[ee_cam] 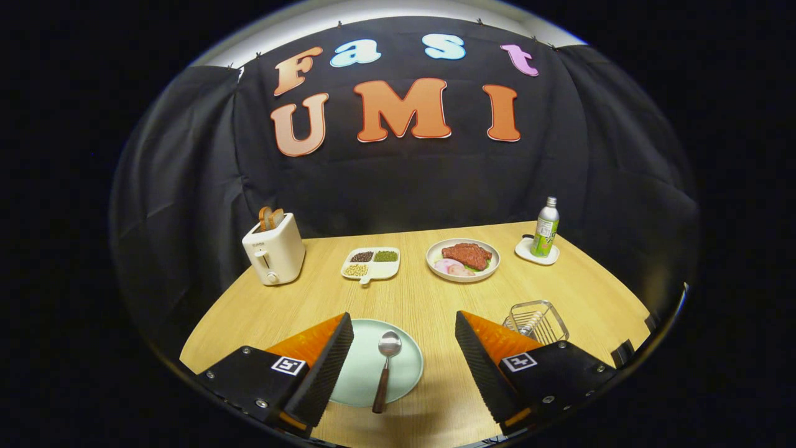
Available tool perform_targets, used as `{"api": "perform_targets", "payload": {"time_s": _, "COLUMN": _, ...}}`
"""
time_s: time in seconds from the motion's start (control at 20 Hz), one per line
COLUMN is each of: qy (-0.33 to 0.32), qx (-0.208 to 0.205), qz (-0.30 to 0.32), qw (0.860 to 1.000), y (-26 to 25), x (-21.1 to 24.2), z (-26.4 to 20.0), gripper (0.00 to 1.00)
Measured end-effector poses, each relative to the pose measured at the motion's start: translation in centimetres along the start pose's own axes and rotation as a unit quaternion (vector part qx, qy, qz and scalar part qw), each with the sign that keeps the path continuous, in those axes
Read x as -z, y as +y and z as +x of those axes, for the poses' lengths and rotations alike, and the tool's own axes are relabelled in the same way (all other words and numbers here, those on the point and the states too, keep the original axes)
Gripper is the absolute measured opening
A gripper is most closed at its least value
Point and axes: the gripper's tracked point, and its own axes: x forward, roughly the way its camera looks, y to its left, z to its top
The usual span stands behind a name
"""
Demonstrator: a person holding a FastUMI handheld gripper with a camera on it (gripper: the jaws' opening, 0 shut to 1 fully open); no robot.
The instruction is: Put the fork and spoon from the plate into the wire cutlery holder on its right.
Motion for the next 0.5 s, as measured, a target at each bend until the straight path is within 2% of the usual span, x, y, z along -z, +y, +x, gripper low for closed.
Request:
{"api": "perform_targets", "payload": {"time_s": 0.25, "qy": 0.051, "qx": -0.011, "qz": -0.011, "qw": 0.999, "y": 1.9, "x": 4.2, "z": 2.1, "gripper": 0.98}}
{"api": "perform_targets", "payload": {"time_s": 0.5, "qy": 0.107, "qx": 0.001, "qz": -0.024, "qw": 0.994, "y": 1.8, "x": 8.8, "z": 3.9, "gripper": 0.96}}
